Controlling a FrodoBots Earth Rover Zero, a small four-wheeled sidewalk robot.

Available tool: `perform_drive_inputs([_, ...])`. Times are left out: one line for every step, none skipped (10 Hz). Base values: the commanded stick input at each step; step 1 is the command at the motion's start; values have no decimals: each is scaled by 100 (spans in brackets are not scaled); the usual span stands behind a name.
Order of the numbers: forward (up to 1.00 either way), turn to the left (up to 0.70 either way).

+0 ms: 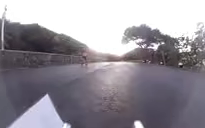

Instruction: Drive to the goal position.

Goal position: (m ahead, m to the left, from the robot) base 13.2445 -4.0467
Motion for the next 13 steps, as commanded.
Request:
perform_drive_inputs([50,0])
perform_drive_inputs([50,0])
perform_drive_inputs([50,0])
perform_drive_inputs([50,0])
perform_drive_inputs([50,0])
perform_drive_inputs([50,0])
perform_drive_inputs([50,0])
perform_drive_inputs([50,-6])
perform_drive_inputs([50,-16])
perform_drive_inputs([50,-21])
perform_drive_inputs([50,-50])
perform_drive_inputs([50,-50])
perform_drive_inputs([50,-49])
